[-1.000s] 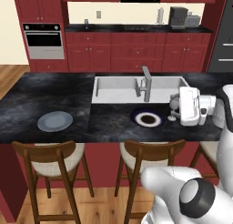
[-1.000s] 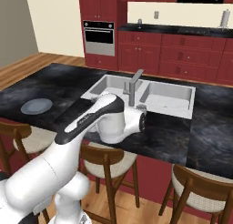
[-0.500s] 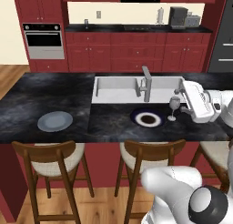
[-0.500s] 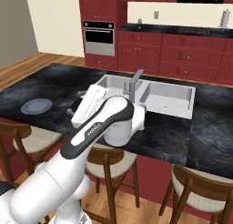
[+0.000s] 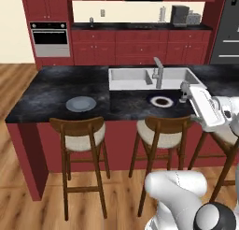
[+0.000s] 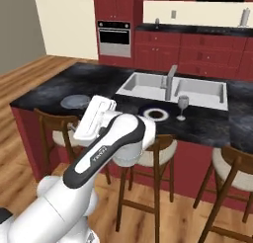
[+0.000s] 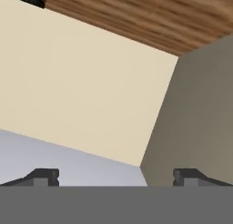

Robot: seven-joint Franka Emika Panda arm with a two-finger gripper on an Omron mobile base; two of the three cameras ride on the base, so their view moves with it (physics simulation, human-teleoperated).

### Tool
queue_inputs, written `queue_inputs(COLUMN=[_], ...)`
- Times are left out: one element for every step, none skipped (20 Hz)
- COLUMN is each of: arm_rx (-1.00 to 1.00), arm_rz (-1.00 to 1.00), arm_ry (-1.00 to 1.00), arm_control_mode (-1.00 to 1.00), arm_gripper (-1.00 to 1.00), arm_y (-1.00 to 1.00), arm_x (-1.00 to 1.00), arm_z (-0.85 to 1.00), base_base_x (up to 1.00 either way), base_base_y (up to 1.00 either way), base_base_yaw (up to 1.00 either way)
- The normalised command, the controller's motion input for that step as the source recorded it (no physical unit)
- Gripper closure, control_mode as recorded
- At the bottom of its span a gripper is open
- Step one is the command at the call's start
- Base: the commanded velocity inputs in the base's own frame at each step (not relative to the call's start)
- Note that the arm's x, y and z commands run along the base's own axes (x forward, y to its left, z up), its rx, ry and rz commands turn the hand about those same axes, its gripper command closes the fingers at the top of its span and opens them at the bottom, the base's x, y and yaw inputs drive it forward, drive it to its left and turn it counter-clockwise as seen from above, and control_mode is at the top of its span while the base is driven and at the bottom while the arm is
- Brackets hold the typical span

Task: Retrieve the wine glasses from the counter and place one next to each plate.

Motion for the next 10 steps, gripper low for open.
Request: queue_inputs(arm_rx=[0.0, 0.0, 0.0, 0.0, 0.0, 0.0, 0.0, 0.0, 0.0, 0.0], arm_rz=[0.0, 0.0, 0.0, 0.0, 0.0, 0.0, 0.0, 0.0, 0.0, 0.0], arm_ry=[0.0, 0.0, 0.0, 0.0, 0.0, 0.0, 0.0, 0.0, 0.0, 0.0], arm_control_mode=[1.0, 1.0, 1.0, 1.0, 1.0, 1.0, 1.0, 1.0, 1.0, 1.0], arm_gripper=[-1.0, -1.0, -1.0, -1.0, -1.0, -1.0, -1.0, -1.0, -1.0, -1.0], arm_y=[0.0, 0.0, 0.0, 0.0, 0.0, 0.0, 0.0, 0.0, 0.0, 0.0], arm_x=[0.0, 0.0, 0.0, 0.0, 0.0, 0.0, 0.0, 0.0, 0.0, 0.0], arm_z=[0.0, 0.0, 0.0, 0.0, 0.0, 0.0, 0.0, 0.0, 0.0, 0.0], base_base_x=[-0.58, -0.56, -0.48, -0.35, -0.31, -0.24, -0.24, -0.16, -0.13, -0.07], base_base_y=[1.0, 1.0, 1.0, 1.0, 1.0, 1.0, 1.0, 1.0, 1.0, 1.0], base_base_yaw=[-0.17, -0.15, -0.13, -0.11, -0.1, -0.07, -0.07, -0.05, -0.03, -0.02])
